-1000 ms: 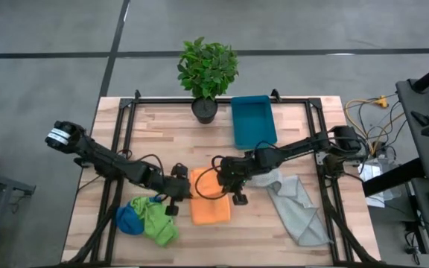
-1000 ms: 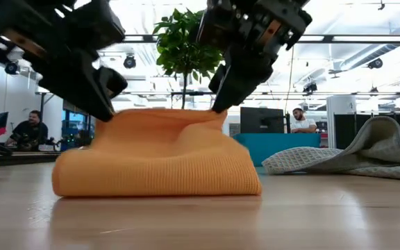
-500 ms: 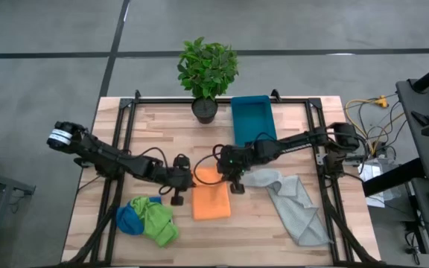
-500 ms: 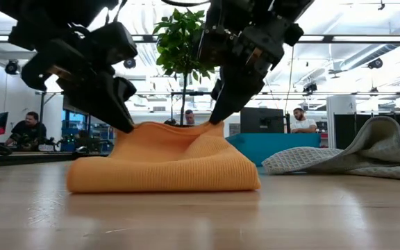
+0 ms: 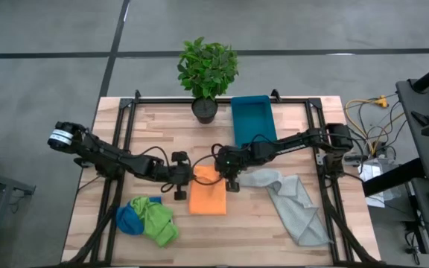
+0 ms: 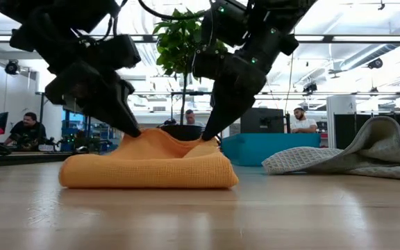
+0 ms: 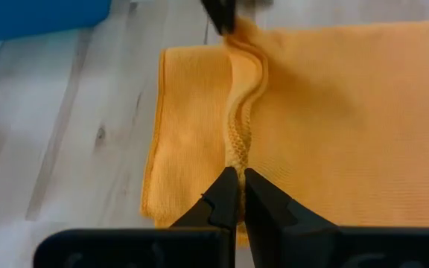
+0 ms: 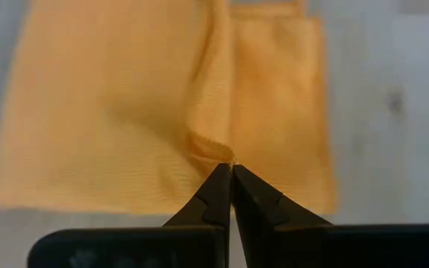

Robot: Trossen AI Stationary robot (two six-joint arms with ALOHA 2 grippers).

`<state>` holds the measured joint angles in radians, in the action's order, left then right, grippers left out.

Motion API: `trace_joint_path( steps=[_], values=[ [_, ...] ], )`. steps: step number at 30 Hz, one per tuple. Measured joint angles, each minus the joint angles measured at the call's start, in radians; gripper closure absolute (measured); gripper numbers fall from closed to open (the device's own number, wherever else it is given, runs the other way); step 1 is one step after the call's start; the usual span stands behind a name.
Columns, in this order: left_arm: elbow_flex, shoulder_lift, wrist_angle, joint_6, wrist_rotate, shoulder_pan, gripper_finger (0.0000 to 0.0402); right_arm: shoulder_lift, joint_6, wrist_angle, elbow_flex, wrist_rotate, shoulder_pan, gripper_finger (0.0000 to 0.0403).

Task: Fold microfiber towels
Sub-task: Fold the orange microfiber towel

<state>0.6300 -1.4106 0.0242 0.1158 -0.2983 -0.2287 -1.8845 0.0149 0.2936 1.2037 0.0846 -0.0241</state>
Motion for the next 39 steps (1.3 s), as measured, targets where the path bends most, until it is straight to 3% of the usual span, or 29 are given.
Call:
trace_joint_path(
  steps=[8,15,25,29,32,37,39],
  values=[
    [0.000,-0.085,0.000,0.011,-0.044,0.001,0.0402,0.000,0.020,0.005,-0.008,-0.036,0.012,0.0393],
    [0.000,-0.119,0.006,0.087,-0.136,0.003,0.0396,0.001,0.144,0.008,-0.048,-0.086,0.031,0.0369],
    [0.001,-0.034,0.012,0.122,-0.400,0.005,0.0298,0.069,0.262,-0.002,-0.073,-0.154,0.055,0.0310],
    [0.001,0.026,0.016,0.140,-0.419,0.005,0.0261,0.124,0.258,-0.039,-0.088,-0.118,0.035,0.0293],
    [0.001,0.066,0.010,0.138,-0.334,0.005,0.0246,0.156,0.257,-0.119,-0.114,-0.035,0.004,0.0286],
    [0.001,0.067,0.009,0.001,0.099,-0.002,0.0242,0.163,0.240,-0.224,-0.133,0.025,-0.100,0.0275],
    [0.001,0.051,0.013,-0.016,0.200,-0.020,0.0242,0.148,0.198,-0.252,-0.133,0.023,-0.151,0.0269]
  ],
)
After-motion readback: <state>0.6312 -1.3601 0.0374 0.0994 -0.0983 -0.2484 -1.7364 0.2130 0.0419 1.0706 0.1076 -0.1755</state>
